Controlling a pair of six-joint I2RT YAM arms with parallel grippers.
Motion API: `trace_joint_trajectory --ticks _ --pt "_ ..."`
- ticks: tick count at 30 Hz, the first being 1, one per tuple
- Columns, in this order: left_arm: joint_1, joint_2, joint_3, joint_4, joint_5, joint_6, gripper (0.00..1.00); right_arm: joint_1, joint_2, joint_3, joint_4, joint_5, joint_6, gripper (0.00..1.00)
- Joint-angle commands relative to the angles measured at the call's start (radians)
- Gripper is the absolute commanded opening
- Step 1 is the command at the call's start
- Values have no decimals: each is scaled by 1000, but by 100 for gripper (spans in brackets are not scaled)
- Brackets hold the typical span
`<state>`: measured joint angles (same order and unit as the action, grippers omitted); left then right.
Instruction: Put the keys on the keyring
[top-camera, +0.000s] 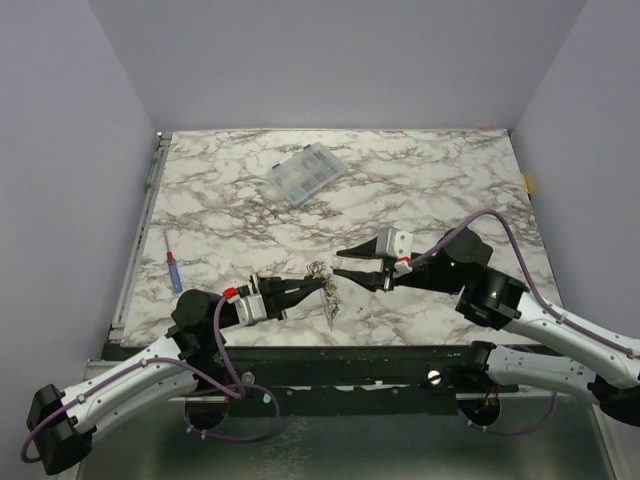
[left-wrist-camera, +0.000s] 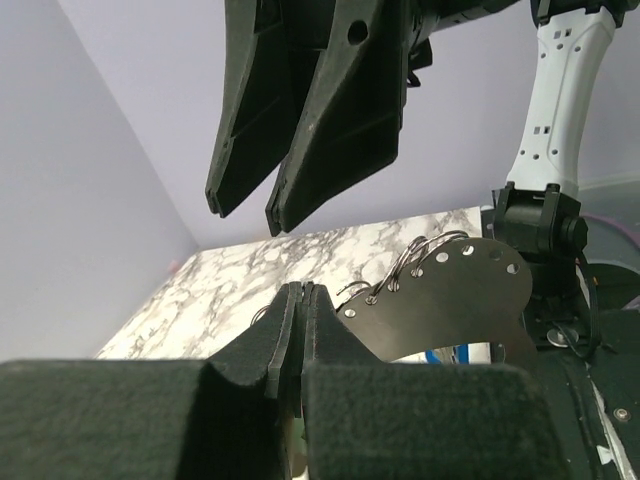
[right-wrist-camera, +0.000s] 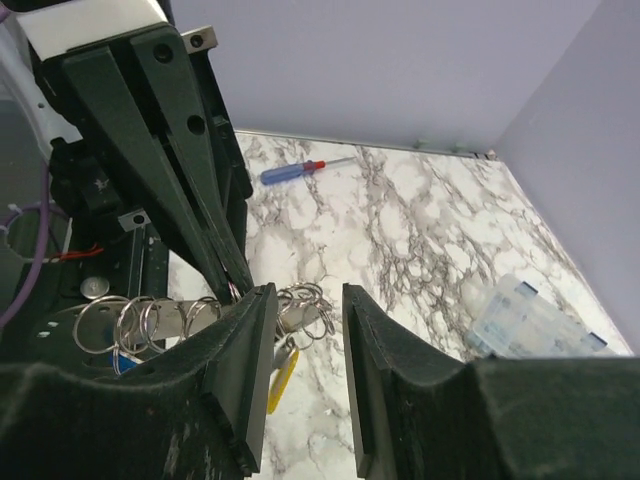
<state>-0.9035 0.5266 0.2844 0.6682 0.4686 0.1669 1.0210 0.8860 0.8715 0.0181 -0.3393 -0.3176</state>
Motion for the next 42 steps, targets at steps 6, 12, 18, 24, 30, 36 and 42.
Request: trace_joint_trajectory --ticks 6,12,18,24,30,36,42 --pt "0 -9 30 6 22 16 0 -1 69 73 -182 -96 -38 37" --pt "-1 -9 30 7 22 15 0 -1 100 75 -222 -80 -53 32" --pt "0 -8 30 5 21 16 0 -1 109 82 -218 -99 -46 31" --pt "0 -18 27 -2 10 21 0 -1 72 86 -244 -42 -51 37" --pt "-1 -18 29 -5 11 23 0 -1 50 85 -252 -50 -41 38" --pt "0 -10 33 -5 21 19 0 -1 74 88 -191 -118 -18 38" --pt "0 -21 29 -5 16 17 0 -1 102 99 -178 -149 -12 36"
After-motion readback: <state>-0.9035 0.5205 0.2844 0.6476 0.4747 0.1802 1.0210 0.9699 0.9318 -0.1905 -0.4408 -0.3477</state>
